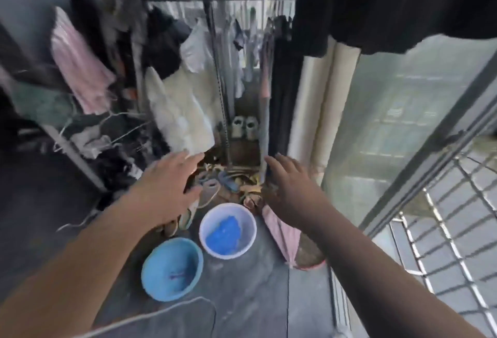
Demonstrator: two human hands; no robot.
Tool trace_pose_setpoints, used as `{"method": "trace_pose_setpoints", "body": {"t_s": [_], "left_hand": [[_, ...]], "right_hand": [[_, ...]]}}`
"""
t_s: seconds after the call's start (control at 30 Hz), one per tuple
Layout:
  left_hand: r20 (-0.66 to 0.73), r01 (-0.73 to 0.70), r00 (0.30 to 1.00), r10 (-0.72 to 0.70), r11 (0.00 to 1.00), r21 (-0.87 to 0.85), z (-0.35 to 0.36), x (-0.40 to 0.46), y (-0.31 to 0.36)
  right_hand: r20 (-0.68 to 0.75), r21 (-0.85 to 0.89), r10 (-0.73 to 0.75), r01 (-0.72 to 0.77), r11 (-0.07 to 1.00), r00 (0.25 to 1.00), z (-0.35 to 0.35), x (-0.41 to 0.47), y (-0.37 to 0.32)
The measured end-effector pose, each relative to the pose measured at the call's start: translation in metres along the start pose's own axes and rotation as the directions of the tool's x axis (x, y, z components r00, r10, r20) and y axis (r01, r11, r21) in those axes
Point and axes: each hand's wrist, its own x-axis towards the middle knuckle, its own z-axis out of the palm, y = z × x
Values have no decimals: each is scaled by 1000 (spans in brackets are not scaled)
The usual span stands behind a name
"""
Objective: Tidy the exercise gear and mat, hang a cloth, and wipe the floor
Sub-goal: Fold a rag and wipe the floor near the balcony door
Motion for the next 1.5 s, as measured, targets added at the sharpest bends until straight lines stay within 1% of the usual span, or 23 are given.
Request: {"method": "trace_pose_setpoints", "body": {"t_s": [0.07,0.17,0.27,0.33,0.47,0.6,0.77,0.87,0.97,1.07,1.13,1.2,1.33,1.43,1.5], "left_hand": [[1,116,993,-116,993,11,-1,-31,-43],[22,266,964,-266,964,5,5,-75,-94],[27,397,918,-396,918,-2,22,-113,-134],[65,460,885,-461,887,26,38,-135,-153],[125,583,801,-586,810,67,69,-163,-178],[144,714,692,-708,700,12,88,-178,-189],[129,841,536,-834,541,2,103,-198,-191],[129,901,431,-893,433,-15,108,-219,-190],[119,940,337,-934,340,4,118,-249,-191],[100,970,245,-964,244,-25,127,-281,-202],[88,977,209,-974,205,-52,132,-302,-216],[67,981,182,-981,177,-82,134,-325,-235],[67,986,134,-989,126,-111,137,-386,-285],[76,987,100,-992,89,-134,134,-438,-325],[71,991,77,-994,68,-116,131,-470,-354]], "right_hand": [[29,12,-101,101,995,994,17,19,-44],[86,37,-246,244,969,965,43,42,-104],[154,18,-400,402,916,904,71,61,-155],[229,14,-503,514,858,833,90,70,-185],[335,17,-681,718,696,652,131,89,-230],[394,79,-783,831,550,481,168,111,-261],[411,206,-865,895,397,289,205,131,-305],[451,248,-877,920,303,167,222,131,-335],[452,281,-888,932,228,81,232,120,-370],[454,286,-891,947,147,2,244,102,-411],[467,279,-882,957,82,-60,256,91,-440],[464,272,-881,962,40,-95,267,79,-474],[483,281,-865,960,6,-136,290,51,-552],[498,307,-854,952,11,-151,306,31,-616],[492,340,-858,940,29,-151,311,18,-658]]}}
